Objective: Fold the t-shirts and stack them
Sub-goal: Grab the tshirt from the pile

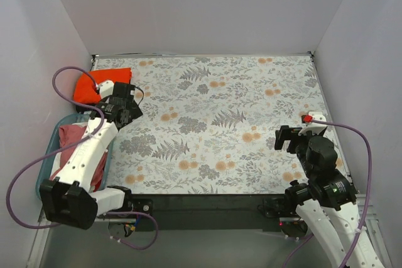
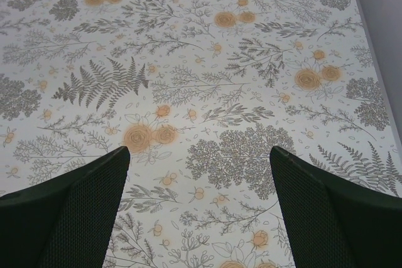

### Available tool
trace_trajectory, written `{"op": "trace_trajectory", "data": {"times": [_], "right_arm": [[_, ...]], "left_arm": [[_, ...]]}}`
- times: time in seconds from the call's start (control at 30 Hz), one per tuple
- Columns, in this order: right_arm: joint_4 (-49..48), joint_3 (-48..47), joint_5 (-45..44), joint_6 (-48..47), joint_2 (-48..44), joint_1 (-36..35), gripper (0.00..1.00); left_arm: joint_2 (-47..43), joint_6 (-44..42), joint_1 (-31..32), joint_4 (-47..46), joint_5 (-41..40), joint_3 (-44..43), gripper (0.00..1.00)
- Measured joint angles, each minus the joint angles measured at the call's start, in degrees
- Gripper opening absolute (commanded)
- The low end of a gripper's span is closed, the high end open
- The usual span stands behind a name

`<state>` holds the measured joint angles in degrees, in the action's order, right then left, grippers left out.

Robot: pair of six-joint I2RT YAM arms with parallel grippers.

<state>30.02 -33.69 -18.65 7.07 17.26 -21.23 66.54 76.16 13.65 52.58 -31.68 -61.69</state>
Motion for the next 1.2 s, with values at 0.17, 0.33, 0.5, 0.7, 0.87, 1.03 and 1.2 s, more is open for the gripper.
{"op": "trace_trajectory", "data": {"times": [0.17, 0.33, 0.5, 0.7, 0.87, 1.03, 1.2], "right_arm": [[-0.35, 0.28, 0.63, -0.02, -1.66, -1.44, 0.98], [-0.59, 0.61, 0.85, -0.02, -2.84, -3.13, 0.98], [-0.66, 0.61, 0.85, -0.02, -3.23, -4.55, 0.98], [-0.66, 0.61, 0.87, -0.07, -3.02, -5.92, 0.98], [-0.63, 0.63, 0.83, -0.20, -1.86, -5.95, 0.98], [-0.63, 0.63, 0.83, -0.24, -0.90, -5.97, 0.98], [-0.63, 0.63, 0.83, -0.24, 0.13, -5.97, 0.98]], "left_arm": [[4.20, 0.24, -12.92, 1.62, 0.94, -0.28, 0.89], [3.78, 0.70, -23.41, 1.29, -3.08, 0.44, 0.85], [4.02, 1.09, -28.94, -2.10, -5.33, 5.81, 0.83], [6.86, 3.56, -36.13, -7.63, -3.34, 10.82, 0.76], [7.13, 4.90, -37.92, -11.08, -1.99, 13.77, 0.38], [4.48, 5.84, -37.94, -13.22, -1.92, 16.44, 0.01], [-0.04, 5.27, -37.73, -12.04, -0.76, 15.50, 0.00]]}}
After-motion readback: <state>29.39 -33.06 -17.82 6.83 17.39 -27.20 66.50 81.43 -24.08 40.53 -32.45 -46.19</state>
